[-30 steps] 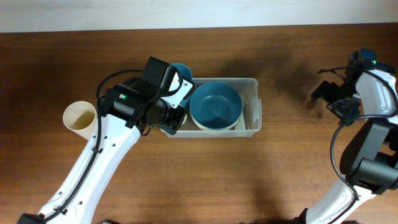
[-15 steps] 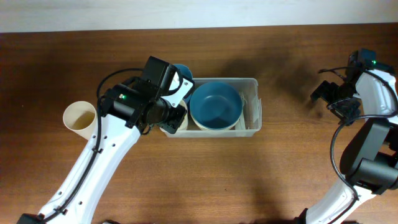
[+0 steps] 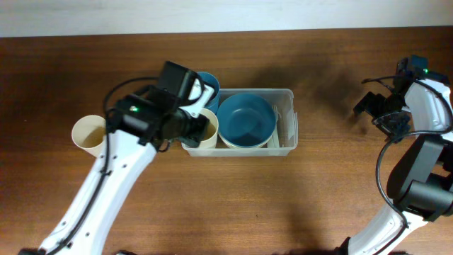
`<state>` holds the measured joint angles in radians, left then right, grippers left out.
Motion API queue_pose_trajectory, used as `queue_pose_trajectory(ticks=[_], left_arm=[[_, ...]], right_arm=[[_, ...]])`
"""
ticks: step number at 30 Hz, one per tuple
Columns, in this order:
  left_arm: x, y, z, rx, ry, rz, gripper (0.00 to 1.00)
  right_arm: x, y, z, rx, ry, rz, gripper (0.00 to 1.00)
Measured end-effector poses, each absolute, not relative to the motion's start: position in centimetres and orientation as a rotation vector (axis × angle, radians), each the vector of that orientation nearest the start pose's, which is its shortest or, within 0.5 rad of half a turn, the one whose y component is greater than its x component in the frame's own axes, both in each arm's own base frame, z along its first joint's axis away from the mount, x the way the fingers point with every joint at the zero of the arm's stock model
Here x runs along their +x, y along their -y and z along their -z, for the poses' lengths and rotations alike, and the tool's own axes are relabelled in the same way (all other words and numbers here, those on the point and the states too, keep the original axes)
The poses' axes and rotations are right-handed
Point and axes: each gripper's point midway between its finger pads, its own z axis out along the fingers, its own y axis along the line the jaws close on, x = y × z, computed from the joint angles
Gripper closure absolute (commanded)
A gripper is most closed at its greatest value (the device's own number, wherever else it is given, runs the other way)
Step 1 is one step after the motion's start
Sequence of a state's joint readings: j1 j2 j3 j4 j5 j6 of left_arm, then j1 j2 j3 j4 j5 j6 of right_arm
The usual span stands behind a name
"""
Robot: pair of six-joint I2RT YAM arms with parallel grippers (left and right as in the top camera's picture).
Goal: Pack container
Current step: 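Carry the cream cup right and lower it into the container's front-left, then move the left gripper back and grasp the remaining cream cup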
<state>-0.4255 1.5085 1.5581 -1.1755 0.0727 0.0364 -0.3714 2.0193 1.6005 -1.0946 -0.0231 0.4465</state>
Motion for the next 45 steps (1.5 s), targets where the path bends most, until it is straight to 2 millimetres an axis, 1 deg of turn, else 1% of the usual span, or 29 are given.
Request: queue_pose_trajectory(ticks=[1,2,3,6,8,10,13,15,18,24,27,32,35,36,37,38,39,40,41,43,45], left_arm=[[31.6,14.9,-23.3,0.592,-2.634,0.205,0.37],[31.6,14.1,-24.0,0.53,-2.632,0.189,0.34],[31.6,13.1,-24.7,0.478,-2.628,0.168,0.32],[31.0,8.6,-26.9,0.27,-2.609,0.048,0.32],[30.2,5.3,-28.0,0.114,-2.603,-0.038,0.31],[29.5,2.6,-28.4,-0.036,-2.605,-0.102,0.31],[29.3,-0.4,-28.1,-0.218,-2.615,-0.167,0.3],[29.6,-1.7,-27.5,-0.298,-2.627,-0.194,0.3],[30.3,-2.9,-26.2,-0.372,-2.657,-0.226,0.31],[33.2,-4.2,-22.5,-0.452,-2.722,-0.26,0.3],[34.2,-5.0,-20.5,-0.49,-2.767,-0.274,0.3],[34.7,-6.3,-17.4,-0.556,-2.849,-0.277,0.31],[34.9,-6.7,-15.5,-0.594,-2.903,-0.251,0.32],[34.9,-6.7,-15.1,-0.601,-2.916,-0.241,0.34],[34.9,-6.7,-14.6,-0.611,-2.932,-0.228,0.4],[35.0,-6.7,-14.0,-0.625,-2.949,-0.215,0.47],[35.0,-6.7,-13.4,-0.633,-2.965,-0.203,0.69],[35.0,-6.7,-12.9,-0.639,-2.98,-0.194,0.89],[35.0,-6.6,-12.5,-0.638,-2.992,-0.188,0.99],[35.0,-6.4,-12.0,-0.638,-3.009,-0.168,0.98],[35.0,-6.0,-12.0,-0.638,-3.013,-0.141,0.99]], right_arm=[[37.1,14.0,-6.1,1.225,-2.831,-0.039,0.01],[37.1,14.0,-6.1,1.227,-2.831,-0.038,0.01],[37.1,14.0,-6.1,1.226,-2.831,-0.038,0.01],[37.1,14.0,-6.1,1.226,-2.831,-0.039,0.01],[37.1,14.0,-6.1,1.226,-2.831,-0.039,0.01],[37.1,14.0,-6.1,1.226,-2.831,-0.038,0.01],[37.1,14.0,-6.1,1.226,-2.831,-0.039,0.01],[37.1,14.0,-6.1,1.226,-2.831,-0.038,0.01],[37.1,14.0,-6.1,1.225,-2.831,-0.038,0.01],[37.1,14.0,-6.1,1.226,-2.831,-0.039,0.01],[37.1,14.0,-6.1,1.226,-2.831,-0.038,0.01],[37.1,14.0,-6.1,1.226,-2.831,-0.039,0.01],[37.1,14.0,-6.1,1.225,-2.831,-0.038,0.01],[37.1,14.0,-6.1,1.226,-2.831,-0.039,0.01],[37.1,14.0,-6.1,1.226,-2.831,-0.039,0.01],[37.1,14.0,-6.1,1.227,-2.831,-0.038,0.01],[37.1,14.0,-6.1,1.226,-2.831,-0.038,0.01],[37.1,14.0,-6.1,1.226,-2.831,-0.038,0.01],[37.1,14.0,-6.1,1.226,-2.831,-0.038,0.01],[37.1,14.0,-6.1,1.226,-2.831,-0.038,0.01],[37.1,14.0,-6.1,1.226,-2.831,-0.038,0.01]])
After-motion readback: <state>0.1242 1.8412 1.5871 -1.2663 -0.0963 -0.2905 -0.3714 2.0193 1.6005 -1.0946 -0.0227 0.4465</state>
